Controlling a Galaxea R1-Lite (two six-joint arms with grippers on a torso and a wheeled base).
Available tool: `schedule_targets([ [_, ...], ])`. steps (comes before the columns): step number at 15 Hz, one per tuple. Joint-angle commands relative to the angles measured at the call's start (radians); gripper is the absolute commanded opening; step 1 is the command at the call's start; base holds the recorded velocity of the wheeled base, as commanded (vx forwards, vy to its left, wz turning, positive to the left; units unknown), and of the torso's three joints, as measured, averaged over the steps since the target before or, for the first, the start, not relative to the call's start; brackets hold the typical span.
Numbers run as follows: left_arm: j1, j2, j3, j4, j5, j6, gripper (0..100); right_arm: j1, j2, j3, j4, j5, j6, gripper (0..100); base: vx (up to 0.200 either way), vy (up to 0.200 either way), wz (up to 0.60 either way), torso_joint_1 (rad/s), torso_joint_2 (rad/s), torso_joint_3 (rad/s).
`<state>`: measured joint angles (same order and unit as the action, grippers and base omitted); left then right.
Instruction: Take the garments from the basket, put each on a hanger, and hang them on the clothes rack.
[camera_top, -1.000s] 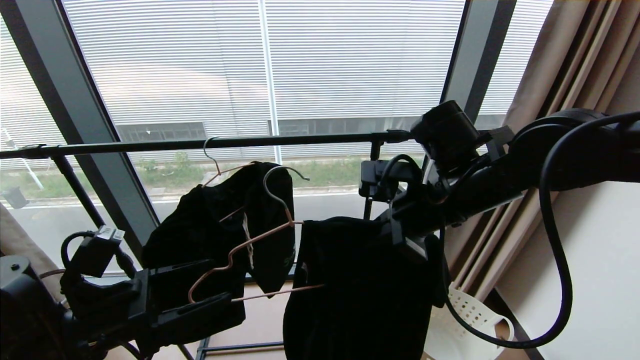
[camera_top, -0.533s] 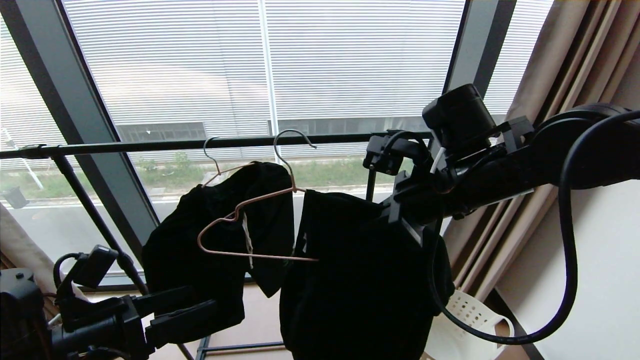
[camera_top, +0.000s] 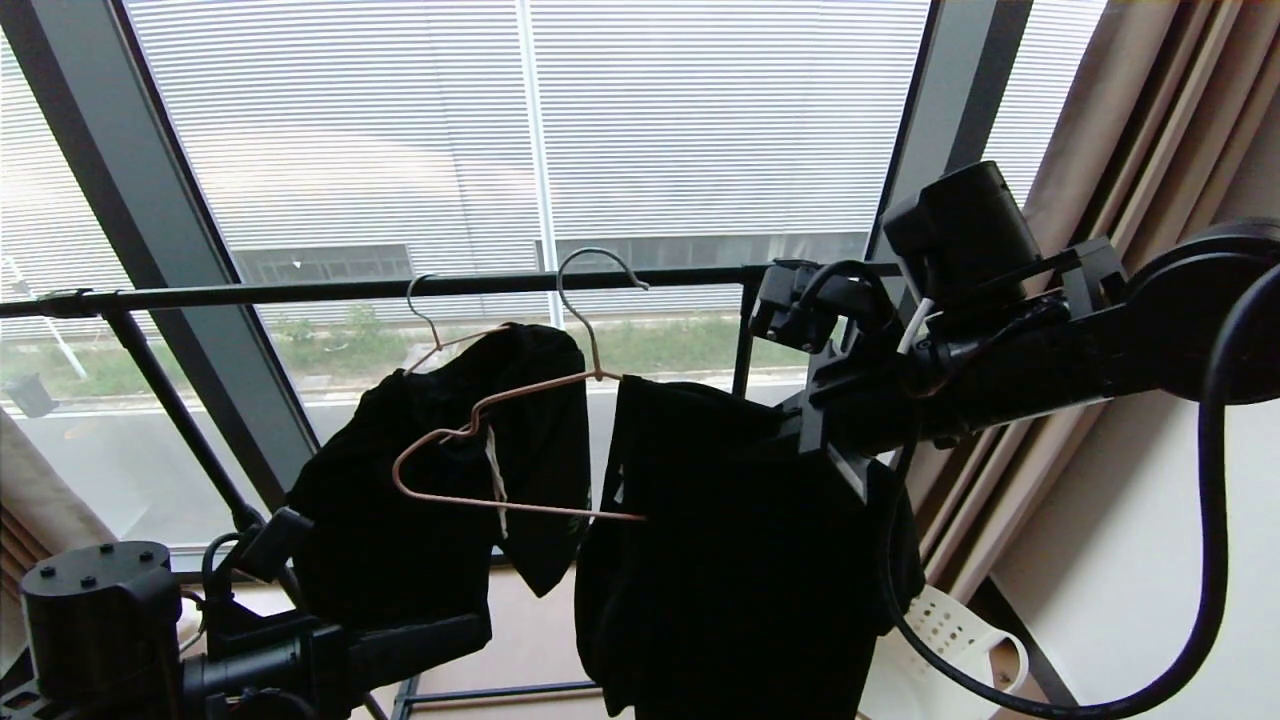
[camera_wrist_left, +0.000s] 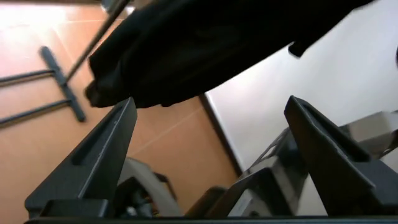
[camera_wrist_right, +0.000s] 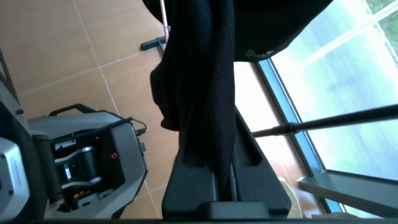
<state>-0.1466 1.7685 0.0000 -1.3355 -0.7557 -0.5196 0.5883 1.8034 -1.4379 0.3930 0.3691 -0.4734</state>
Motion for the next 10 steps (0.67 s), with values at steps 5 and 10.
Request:
schedule_targets([
  [5,-0.057,0.279,0.0,-0.235,0.001,-0.119,100,-0.01,-0.093,0.109,-0.097,0.005,0.027,0,0.0,0.0,0.0,0.0,0.0,0.0],
  [10,-0.071,0.35,-0.003,-0.235,0.001,-0.134,100,-0.01,-0.144,0.188,-0.152,0.008,0.029,0,0.0,0.0,0.0,0.0,0.0,0.0],
])
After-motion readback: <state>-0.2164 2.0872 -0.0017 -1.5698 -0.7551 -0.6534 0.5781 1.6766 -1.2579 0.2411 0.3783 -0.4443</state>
